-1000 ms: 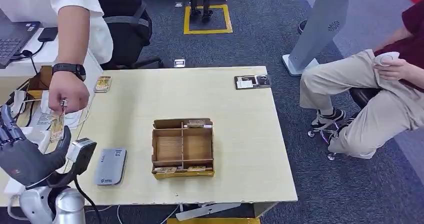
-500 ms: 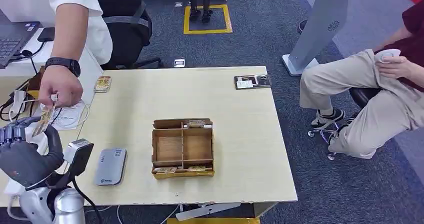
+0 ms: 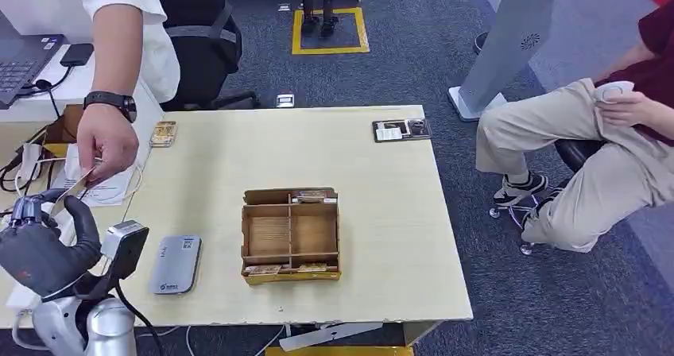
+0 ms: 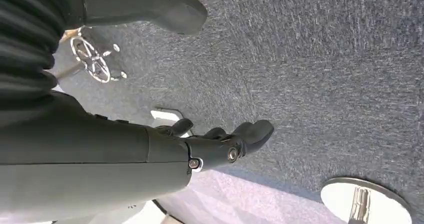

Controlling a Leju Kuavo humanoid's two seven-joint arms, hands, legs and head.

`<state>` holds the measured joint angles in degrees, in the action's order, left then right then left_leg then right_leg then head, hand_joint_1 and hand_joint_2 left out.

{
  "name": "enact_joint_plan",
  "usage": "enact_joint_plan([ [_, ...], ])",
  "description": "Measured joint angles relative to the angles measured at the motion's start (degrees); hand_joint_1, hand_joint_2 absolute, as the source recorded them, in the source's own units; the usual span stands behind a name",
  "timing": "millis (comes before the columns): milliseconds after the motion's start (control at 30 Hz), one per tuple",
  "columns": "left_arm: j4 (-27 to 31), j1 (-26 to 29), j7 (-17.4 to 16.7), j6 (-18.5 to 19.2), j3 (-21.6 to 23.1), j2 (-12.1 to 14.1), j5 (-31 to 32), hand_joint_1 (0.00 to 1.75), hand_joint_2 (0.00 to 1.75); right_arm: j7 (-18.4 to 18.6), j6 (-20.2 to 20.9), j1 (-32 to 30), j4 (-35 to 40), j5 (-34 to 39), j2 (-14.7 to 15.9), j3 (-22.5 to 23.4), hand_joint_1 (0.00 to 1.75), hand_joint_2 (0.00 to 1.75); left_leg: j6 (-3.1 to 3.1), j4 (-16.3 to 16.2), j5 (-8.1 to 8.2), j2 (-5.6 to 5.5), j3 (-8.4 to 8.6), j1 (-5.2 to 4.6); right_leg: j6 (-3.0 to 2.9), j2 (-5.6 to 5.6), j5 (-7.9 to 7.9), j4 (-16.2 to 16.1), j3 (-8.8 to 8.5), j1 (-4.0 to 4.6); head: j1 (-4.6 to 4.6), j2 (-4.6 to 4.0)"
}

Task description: Pass the card to the sensor for recognition and then transmit it.

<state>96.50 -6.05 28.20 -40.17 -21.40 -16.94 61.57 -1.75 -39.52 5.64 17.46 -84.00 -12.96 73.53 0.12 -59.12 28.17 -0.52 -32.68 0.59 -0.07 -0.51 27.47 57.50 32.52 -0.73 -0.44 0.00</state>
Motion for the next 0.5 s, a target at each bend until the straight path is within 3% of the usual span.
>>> enact_joint_plan([
  [500,-1.4,-0.1,0.0,0.0,-0.2,0.0,-0.9,1.75,1.75,0.0,0.0,0.0,-0.2,0.8,0.0,0.0,0.0,1.75,0.0,0.0,0.0,-0.01,-0.02,0.0,0.0,0.01,0.0,0.0,-0.01,0.0,0.0,0.0],
])
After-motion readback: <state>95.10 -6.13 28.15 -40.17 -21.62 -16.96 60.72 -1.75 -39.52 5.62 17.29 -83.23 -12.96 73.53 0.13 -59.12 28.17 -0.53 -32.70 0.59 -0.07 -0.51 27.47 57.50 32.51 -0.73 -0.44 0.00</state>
